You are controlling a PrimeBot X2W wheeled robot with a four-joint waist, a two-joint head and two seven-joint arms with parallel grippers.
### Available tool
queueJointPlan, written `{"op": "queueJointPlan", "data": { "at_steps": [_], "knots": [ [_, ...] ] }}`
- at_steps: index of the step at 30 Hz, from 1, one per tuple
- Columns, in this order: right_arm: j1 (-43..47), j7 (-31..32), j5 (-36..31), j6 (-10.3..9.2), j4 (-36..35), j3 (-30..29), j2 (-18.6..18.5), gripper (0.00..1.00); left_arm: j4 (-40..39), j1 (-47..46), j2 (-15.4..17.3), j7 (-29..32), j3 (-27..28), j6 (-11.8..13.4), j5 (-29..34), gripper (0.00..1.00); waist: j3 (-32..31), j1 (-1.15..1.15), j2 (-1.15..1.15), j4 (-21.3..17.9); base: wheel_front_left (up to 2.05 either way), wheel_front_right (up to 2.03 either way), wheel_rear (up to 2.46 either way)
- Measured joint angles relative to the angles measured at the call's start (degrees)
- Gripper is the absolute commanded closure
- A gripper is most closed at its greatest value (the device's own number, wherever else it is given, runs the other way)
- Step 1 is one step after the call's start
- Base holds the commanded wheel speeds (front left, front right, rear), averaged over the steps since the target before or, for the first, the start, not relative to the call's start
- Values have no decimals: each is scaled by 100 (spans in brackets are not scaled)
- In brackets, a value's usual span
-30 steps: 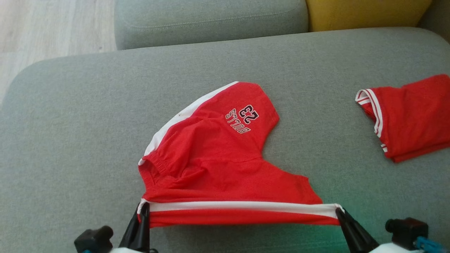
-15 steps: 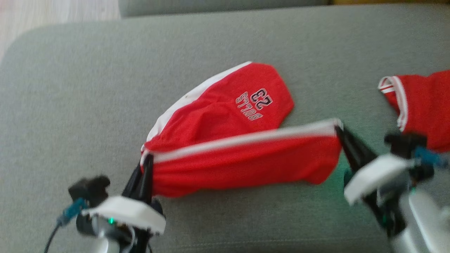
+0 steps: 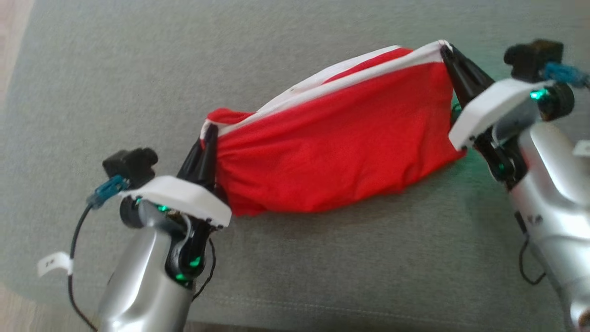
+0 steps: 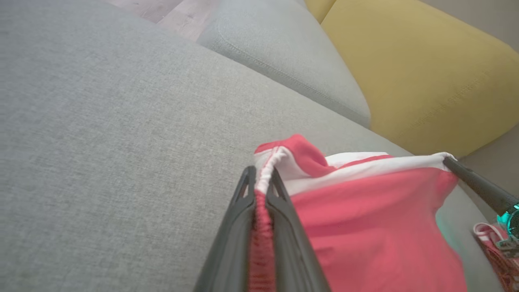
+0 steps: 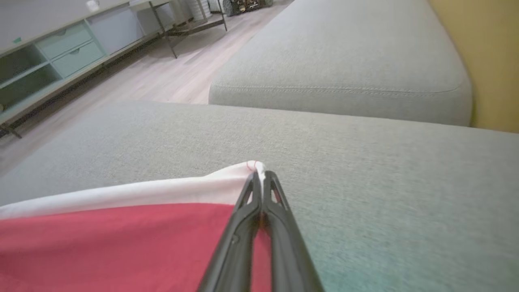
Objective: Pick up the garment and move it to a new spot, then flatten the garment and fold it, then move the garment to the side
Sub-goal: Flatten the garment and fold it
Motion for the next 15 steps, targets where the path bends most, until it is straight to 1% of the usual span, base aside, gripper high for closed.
{"op": "queueJointPlan", "data": {
  "at_steps": [4,6,7,8,9,10,11,15],
  "knots": [
    [-472,-261,222,0,612,444,-30,100,546,-394,-40,-154,-197,-51,-121,100,183,0,0,201,0,0,0],
    [-661,-383,345,0,875,678,-37,100,821,-573,-53,-218,-287,-54,-181,100,248,0,0,261,0,0,0],
    [-734,-442,405,0,989,782,-36,100,939,-647,-57,-253,-330,-93,-213,100,269,0,0,278,0,0,0],
    [-799,-500,465,0,1092,893,-32,100,1048,-708,-65,-272,-360,-99,-245,75,278,0,0,286,0,0,0],
    [-853,-564,521,0,1185,988,-22,93,1166,-765,-68,-274,-399,-100,-263,8,276,0,0,283,0,0,0],
    [-895,-638,579,0,1251,1090,-10,93,1239,-797,-68,-292,-430,-100,-266,8,271,0,0,274,0,0,0],
    [-927,-761,631,0,1304,1169,0,0,1306,-821,-68,-339,-471,-100,-302,0,262,0,0,263,0,0,0],
    [-939,-1247,840,0,1426,1505,66,0,1480,-857,-81,-571,-528,-82,-350,0,165,0,0,190,0,0,0]
  ]
}}
